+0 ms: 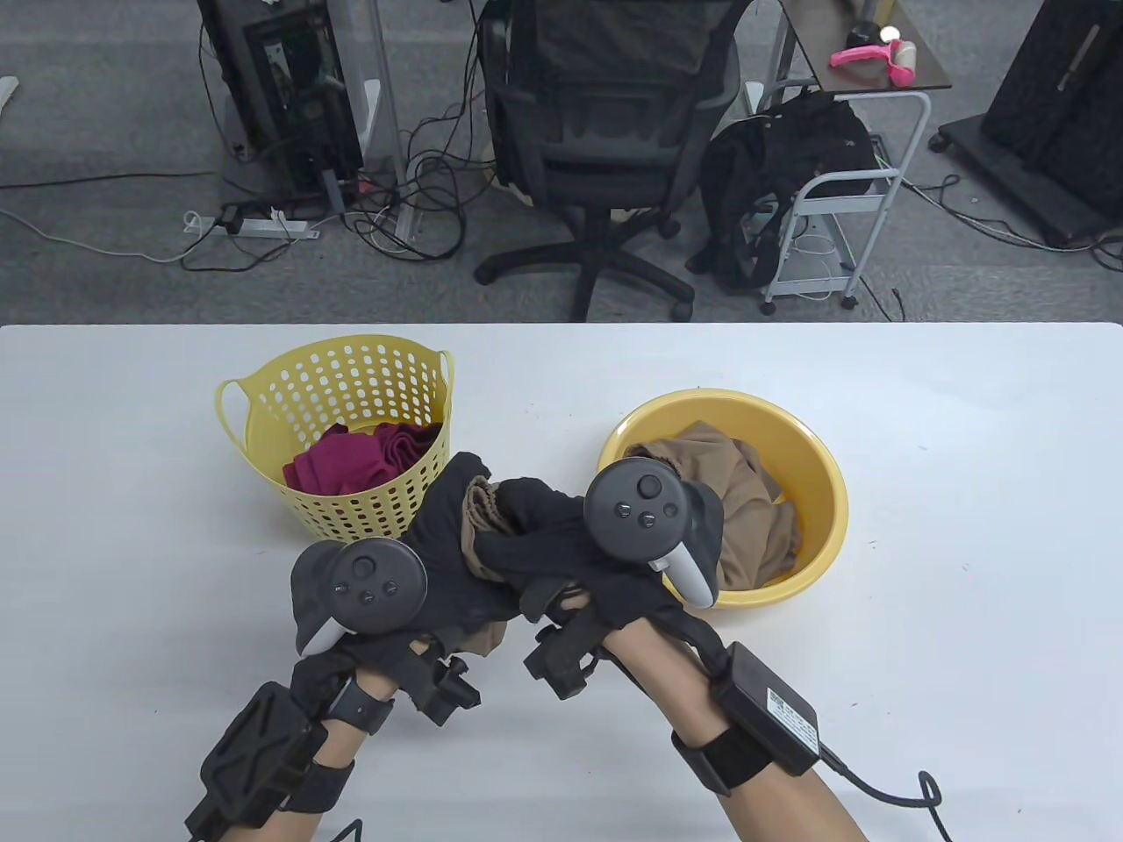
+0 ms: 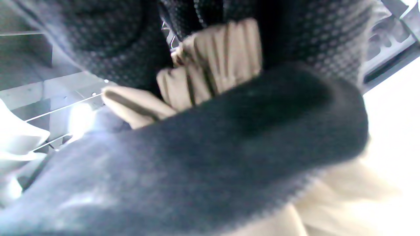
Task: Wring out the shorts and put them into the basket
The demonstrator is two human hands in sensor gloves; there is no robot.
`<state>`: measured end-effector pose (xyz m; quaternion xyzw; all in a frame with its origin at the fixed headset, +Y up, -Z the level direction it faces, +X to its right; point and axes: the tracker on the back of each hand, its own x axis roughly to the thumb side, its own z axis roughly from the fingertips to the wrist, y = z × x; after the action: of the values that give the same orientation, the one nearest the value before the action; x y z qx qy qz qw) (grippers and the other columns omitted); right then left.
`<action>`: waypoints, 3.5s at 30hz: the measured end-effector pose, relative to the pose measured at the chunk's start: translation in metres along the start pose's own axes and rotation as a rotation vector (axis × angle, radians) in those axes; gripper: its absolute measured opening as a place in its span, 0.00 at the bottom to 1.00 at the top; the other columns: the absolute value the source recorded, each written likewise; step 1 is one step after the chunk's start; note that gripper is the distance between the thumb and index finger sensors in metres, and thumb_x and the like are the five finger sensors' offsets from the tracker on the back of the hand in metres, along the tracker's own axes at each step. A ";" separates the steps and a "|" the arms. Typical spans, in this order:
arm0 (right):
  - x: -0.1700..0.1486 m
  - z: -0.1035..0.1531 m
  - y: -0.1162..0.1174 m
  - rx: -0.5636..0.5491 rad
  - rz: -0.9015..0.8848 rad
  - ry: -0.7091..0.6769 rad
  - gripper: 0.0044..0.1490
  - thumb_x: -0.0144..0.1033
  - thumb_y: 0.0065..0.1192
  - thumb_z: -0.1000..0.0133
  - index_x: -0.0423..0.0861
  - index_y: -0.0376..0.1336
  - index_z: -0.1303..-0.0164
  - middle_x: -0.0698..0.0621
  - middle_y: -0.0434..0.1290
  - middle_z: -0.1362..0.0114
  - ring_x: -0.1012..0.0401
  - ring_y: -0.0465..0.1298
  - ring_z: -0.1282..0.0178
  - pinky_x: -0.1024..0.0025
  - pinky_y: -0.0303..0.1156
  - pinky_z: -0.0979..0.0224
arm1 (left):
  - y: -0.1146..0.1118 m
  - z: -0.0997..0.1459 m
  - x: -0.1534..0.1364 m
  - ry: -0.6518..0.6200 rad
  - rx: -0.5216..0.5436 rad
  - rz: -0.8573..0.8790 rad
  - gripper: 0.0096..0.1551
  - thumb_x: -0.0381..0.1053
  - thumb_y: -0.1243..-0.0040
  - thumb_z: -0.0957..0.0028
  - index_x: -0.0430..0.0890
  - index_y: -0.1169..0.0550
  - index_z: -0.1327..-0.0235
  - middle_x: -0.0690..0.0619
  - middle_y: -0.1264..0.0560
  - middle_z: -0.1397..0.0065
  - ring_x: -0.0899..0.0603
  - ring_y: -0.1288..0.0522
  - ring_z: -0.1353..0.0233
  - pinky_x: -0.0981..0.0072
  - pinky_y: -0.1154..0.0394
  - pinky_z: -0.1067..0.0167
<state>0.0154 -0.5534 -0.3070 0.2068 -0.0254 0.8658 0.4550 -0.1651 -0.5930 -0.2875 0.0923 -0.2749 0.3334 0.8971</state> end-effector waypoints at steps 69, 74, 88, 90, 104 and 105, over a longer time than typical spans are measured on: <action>-0.107 -0.001 0.075 0.791 -0.932 0.053 0.84 0.75 0.75 0.54 0.42 0.26 0.18 0.25 0.36 0.17 0.17 0.52 0.26 0.28 0.70 0.34 | 0.011 0.000 -0.041 -0.148 0.087 0.849 0.39 0.60 0.25 0.45 0.49 0.33 0.29 0.42 0.25 0.26 0.33 0.18 0.30 0.31 0.26 0.34; -0.100 0.000 0.075 0.786 -0.900 0.034 0.82 0.71 0.78 0.54 0.34 0.35 0.16 0.27 0.45 0.17 0.26 0.61 0.25 0.41 0.74 0.34 | 0.008 0.000 -0.043 -0.135 0.086 0.834 0.39 0.60 0.25 0.45 0.49 0.33 0.29 0.42 0.26 0.26 0.33 0.19 0.29 0.31 0.27 0.33; -0.099 0.003 0.073 0.649 -0.779 0.048 0.69 0.62 0.84 0.56 0.34 0.48 0.23 0.39 0.64 0.27 0.44 0.74 0.37 0.65 0.76 0.43 | 0.001 -0.001 -0.038 -0.115 0.085 0.761 0.39 0.62 0.27 0.43 0.51 0.36 0.27 0.44 0.30 0.22 0.33 0.24 0.25 0.30 0.33 0.29; -0.098 0.003 0.072 0.624 -0.756 0.050 0.67 0.60 0.85 0.56 0.35 0.50 0.24 0.41 0.66 0.29 0.47 0.75 0.41 0.68 0.76 0.46 | 0.002 -0.001 -0.038 -0.108 0.088 0.754 0.39 0.62 0.28 0.43 0.51 0.36 0.27 0.44 0.30 0.22 0.32 0.25 0.25 0.29 0.34 0.29; -0.092 0.006 0.059 0.398 -0.558 0.068 0.48 0.52 0.91 0.60 0.41 0.62 0.40 0.54 0.76 0.48 0.59 0.80 0.59 0.74 0.75 0.63 | -0.002 0.001 -0.040 -0.019 0.099 0.584 0.40 0.66 0.33 0.40 0.50 0.38 0.26 0.42 0.33 0.22 0.32 0.27 0.26 0.27 0.35 0.31; -0.092 0.006 0.057 0.392 -0.527 0.069 0.48 0.51 0.91 0.60 0.41 0.62 0.41 0.54 0.76 0.48 0.60 0.80 0.60 0.74 0.75 0.63 | -0.002 0.001 -0.040 -0.012 0.090 0.567 0.40 0.66 0.34 0.40 0.49 0.39 0.26 0.41 0.33 0.22 0.32 0.27 0.26 0.27 0.35 0.31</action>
<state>0.0175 -0.6597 -0.3277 0.2603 0.2115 0.7130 0.6157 -0.1891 -0.6170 -0.3087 0.0531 -0.2799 0.5823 0.7614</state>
